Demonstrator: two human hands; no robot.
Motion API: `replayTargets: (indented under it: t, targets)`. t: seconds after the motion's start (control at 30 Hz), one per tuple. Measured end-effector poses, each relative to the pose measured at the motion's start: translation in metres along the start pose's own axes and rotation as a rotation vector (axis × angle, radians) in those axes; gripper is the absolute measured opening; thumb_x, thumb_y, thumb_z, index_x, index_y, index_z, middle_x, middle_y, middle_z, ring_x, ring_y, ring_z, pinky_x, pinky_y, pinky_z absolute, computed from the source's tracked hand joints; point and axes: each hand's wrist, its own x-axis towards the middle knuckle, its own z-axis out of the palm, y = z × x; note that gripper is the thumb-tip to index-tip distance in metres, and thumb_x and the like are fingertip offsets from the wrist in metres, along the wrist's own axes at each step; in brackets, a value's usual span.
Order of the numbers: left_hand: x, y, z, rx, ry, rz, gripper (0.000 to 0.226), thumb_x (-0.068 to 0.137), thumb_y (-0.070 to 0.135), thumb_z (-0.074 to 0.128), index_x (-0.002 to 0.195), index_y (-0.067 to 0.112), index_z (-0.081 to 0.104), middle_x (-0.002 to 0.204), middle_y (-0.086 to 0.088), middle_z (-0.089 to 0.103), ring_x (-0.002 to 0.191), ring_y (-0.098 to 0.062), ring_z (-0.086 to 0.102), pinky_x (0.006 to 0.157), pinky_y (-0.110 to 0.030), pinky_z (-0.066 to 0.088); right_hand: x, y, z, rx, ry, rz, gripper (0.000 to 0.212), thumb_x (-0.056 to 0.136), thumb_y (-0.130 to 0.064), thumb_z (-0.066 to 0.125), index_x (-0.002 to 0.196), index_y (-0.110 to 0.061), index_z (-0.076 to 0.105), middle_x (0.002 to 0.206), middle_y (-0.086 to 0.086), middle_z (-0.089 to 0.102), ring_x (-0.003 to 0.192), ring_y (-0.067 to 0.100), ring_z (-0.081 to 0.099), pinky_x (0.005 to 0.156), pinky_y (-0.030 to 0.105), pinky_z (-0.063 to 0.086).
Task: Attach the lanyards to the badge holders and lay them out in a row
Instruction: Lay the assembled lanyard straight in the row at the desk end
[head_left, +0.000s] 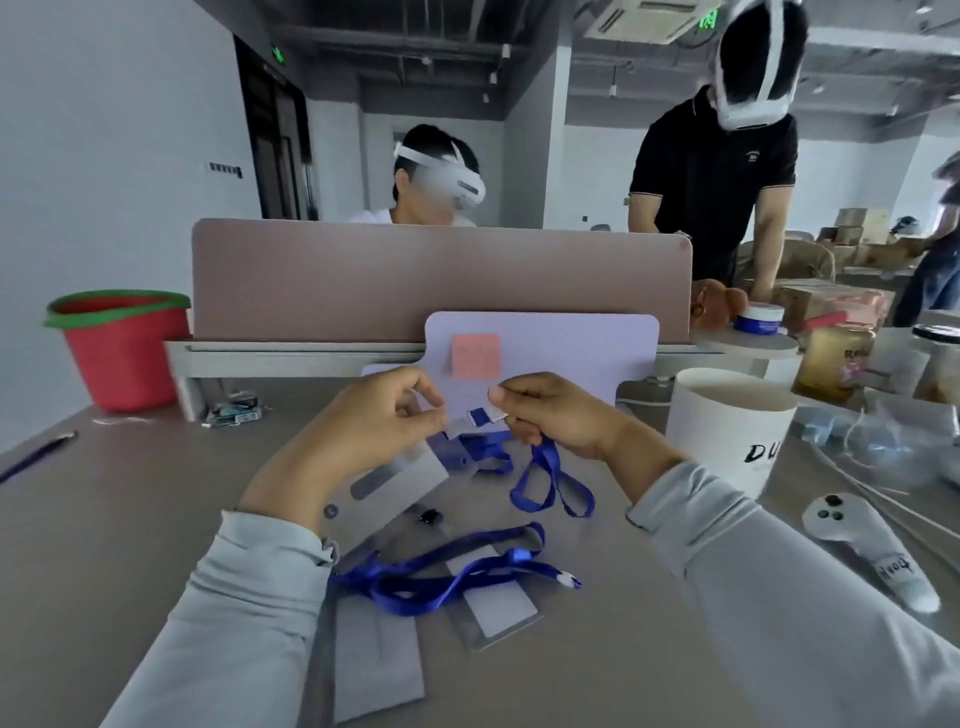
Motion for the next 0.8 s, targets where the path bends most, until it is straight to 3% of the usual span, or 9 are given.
replayTargets:
  t: [0.1, 0.2, 0.27, 0.37, 0.47, 0.53, 0.6, 0.67, 0.8]
  targets:
    - [-0.024, -0.025, -0.027, -0.038, 0.05, -0.056, 0.021, 0.074, 0.049, 0.067, 0.081, 0.029, 0.064, 0.081, -0.003, 0.069, 0.076, -0.021, 0.063, 0.071, -0.036, 0.05, 0.022, -0.025, 0.027, -0.048, -0.023, -0.06, 0.038, 0.093, -0.031, 0.052, 0.065, -0.007, 0.048, 0.058, 0.002, 0.032, 0.053, 0.012, 0.031, 0.058, 0.022, 0.034]
    - [-0.053, -0.052, -0.056, -0.038, 0.098, -0.098, 0.022, 0.069, 0.051, 0.068, 0.075, 0.029, 0.066, 0.072, 0.003, 0.066, 0.066, -0.012, 0.058, 0.064, -0.03, 0.044, 0.047, -0.049, 0.058, -0.116, -0.061, -0.126, 0.047, 0.09, -0.037, 0.054, 0.081, 0.009, 0.057, 0.065, 0.006, 0.039, 0.061, 0.015, 0.036, 0.066, 0.029, 0.037]
    - [-0.073, -0.068, -0.077, 0.008, 0.13, -0.13, 0.014, 0.075, 0.041, 0.069, 0.073, 0.028, 0.066, 0.064, 0.008, 0.059, 0.058, -0.005, 0.05, 0.059, -0.022, 0.038, 0.061, -0.069, 0.082, -0.164, -0.109, -0.175, 0.044, 0.09, -0.041, 0.053, 0.073, 0.0, 0.059, 0.059, 0.001, 0.042, 0.058, 0.014, 0.039, 0.066, 0.028, 0.037]
    - [-0.106, -0.093, -0.113, 0.054, 0.201, -0.209, 0.014, 0.076, 0.035, 0.07, 0.065, 0.03, 0.065, 0.057, 0.013, 0.058, 0.054, 0.0, 0.049, 0.059, -0.023, 0.038, 0.082, -0.1, 0.12, -0.17, -0.222, -0.245, 0.035, 0.091, -0.035, 0.053, 0.063, -0.014, 0.053, 0.052, -0.007, 0.047, 0.047, 0.005, 0.043, 0.055, 0.016, 0.039]
    - [-0.143, -0.117, -0.148, 0.097, 0.279, -0.321, 0.013, 0.077, 0.031, 0.072, 0.069, 0.022, 0.068, 0.059, 0.011, 0.063, 0.061, -0.006, 0.056, 0.067, -0.031, 0.043, 0.101, -0.125, 0.162, -0.16, -0.423, -0.309, 0.022, 0.089, -0.019, 0.059, 0.068, -0.019, 0.061, 0.051, -0.008, 0.048, 0.044, 0.001, 0.042, 0.052, 0.015, 0.038]
    - [-0.169, -0.128, -0.166, 0.11, 0.301, -0.389, 0.013, 0.078, 0.03, 0.071, 0.074, 0.018, 0.069, 0.055, 0.017, 0.063, 0.057, -0.001, 0.055, 0.066, -0.022, 0.042, 0.113, -0.135, 0.194, -0.149, -0.547, -0.319, 0.014, 0.086, -0.015, 0.063, 0.073, -0.02, 0.065, 0.05, -0.011, 0.051, 0.047, 0.003, 0.044, 0.053, 0.017, 0.039]
    - [-0.194, -0.139, -0.177, 0.128, 0.294, -0.467, 0.013, 0.08, 0.029, 0.07, 0.077, 0.016, 0.069, 0.054, 0.014, 0.063, 0.053, 0.0, 0.055, 0.063, -0.016, 0.042, 0.124, -0.144, 0.227, -0.173, -0.634, -0.337, 0.012, 0.086, -0.017, 0.064, 0.075, -0.021, 0.065, 0.055, -0.012, 0.056, 0.053, 0.005, 0.047, 0.056, 0.019, 0.04]
    - [-0.215, -0.152, -0.185, 0.16, 0.276, -0.55, 0.013, 0.08, 0.029, 0.069, 0.077, 0.017, 0.068, 0.06, 0.006, 0.066, 0.058, -0.006, 0.059, 0.066, -0.021, 0.045, 0.133, -0.151, 0.26, -0.197, -0.703, -0.349, 0.014, 0.089, -0.019, 0.06, 0.075, -0.022, 0.064, 0.065, -0.01, 0.06, 0.057, 0.002, 0.05, 0.061, 0.018, 0.042]
    - [-0.249, -0.184, -0.191, 0.212, 0.259, -0.683, 0.014, 0.083, 0.034, 0.065, 0.073, 0.024, 0.063, 0.065, 0.005, 0.063, 0.059, -0.011, 0.058, 0.063, -0.022, 0.044, 0.145, -0.157, 0.322, -0.22, -0.786, -0.326, 0.015, 0.091, -0.026, 0.056, 0.079, -0.024, 0.064, 0.08, -0.007, 0.064, 0.082, 0.005, 0.057, 0.091, 0.026, 0.042]
